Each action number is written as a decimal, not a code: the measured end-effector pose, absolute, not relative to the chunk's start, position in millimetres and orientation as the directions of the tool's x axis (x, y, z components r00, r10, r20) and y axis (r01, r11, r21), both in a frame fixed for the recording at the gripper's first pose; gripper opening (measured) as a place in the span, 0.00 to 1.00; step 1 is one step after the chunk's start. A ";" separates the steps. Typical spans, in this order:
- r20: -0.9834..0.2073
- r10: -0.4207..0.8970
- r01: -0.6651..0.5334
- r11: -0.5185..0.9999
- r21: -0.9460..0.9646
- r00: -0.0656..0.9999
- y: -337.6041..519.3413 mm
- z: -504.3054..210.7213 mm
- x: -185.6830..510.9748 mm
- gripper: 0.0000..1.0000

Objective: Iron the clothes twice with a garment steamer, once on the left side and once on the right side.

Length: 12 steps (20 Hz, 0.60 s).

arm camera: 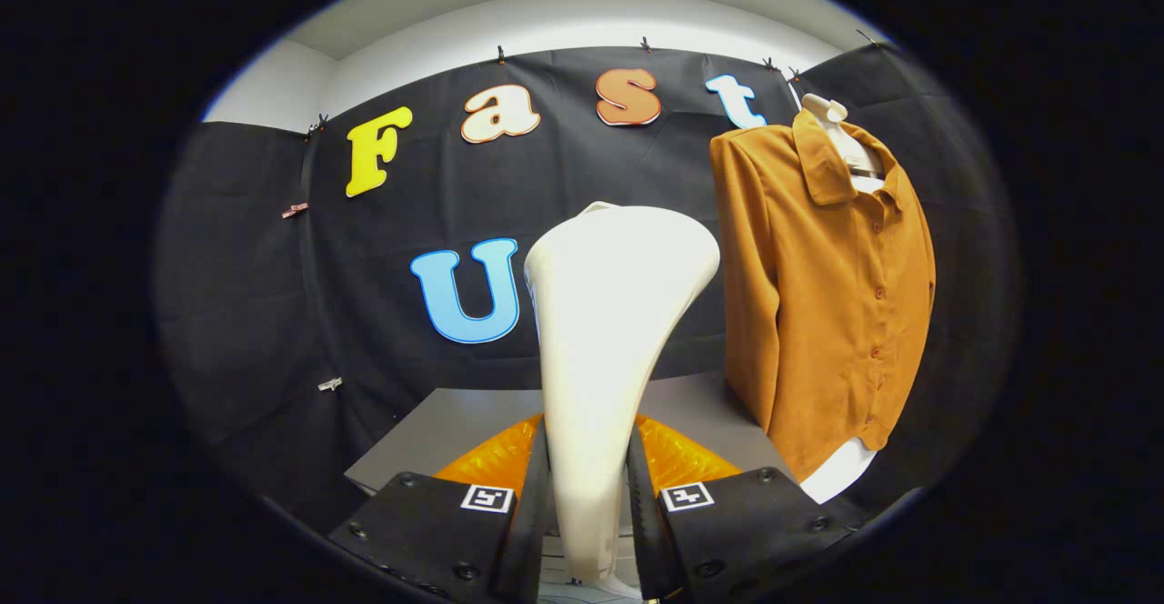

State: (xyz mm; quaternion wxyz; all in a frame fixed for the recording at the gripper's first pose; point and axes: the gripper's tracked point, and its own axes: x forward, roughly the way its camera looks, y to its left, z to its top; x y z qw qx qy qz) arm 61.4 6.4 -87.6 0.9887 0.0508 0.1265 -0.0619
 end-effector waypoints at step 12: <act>-0.197 -0.200 0.220 0.972 0.087 0.960 -95.6 -57.5 5.1 0.44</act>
